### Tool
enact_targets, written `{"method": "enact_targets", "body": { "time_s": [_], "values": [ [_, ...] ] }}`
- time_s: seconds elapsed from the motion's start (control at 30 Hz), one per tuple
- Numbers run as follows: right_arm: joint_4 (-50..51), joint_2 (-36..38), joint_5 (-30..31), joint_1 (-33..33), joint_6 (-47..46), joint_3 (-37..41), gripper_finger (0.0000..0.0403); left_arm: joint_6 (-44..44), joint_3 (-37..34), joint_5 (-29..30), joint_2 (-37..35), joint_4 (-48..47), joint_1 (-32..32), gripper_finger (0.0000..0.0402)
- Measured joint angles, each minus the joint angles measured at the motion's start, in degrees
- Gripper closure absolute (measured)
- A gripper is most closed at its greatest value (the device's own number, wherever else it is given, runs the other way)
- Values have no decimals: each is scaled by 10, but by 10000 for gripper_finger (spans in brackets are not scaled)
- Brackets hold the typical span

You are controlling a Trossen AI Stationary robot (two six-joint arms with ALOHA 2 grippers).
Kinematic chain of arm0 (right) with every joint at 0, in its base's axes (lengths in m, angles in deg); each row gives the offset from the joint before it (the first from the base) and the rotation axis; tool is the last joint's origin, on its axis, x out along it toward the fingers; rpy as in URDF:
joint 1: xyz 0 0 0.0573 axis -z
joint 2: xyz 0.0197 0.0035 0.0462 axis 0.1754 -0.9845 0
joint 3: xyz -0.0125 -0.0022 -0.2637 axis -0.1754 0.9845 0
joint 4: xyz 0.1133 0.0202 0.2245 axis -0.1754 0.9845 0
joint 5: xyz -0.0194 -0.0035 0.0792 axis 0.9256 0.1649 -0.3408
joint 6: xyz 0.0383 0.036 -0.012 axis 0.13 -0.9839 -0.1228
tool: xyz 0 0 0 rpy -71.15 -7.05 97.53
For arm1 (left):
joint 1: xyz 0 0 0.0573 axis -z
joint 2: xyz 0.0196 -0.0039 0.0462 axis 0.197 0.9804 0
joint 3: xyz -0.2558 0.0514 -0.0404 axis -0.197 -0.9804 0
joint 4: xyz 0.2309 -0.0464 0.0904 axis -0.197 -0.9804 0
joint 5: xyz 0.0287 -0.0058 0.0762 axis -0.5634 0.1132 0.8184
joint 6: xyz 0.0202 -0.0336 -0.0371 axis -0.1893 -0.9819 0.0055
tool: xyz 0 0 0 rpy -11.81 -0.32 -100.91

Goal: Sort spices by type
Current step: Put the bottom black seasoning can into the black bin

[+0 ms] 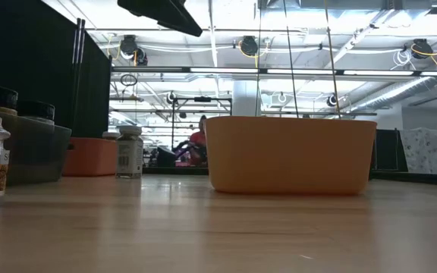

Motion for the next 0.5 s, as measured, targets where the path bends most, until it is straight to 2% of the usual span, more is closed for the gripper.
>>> {"method": "enact_targets", "body": {
  "time_s": [0.5],
  "values": [
    [5, -23, 15, 22, 54, 0, 83, 4, 0, 12, 0, 1, 0, 118]
  ]
}}
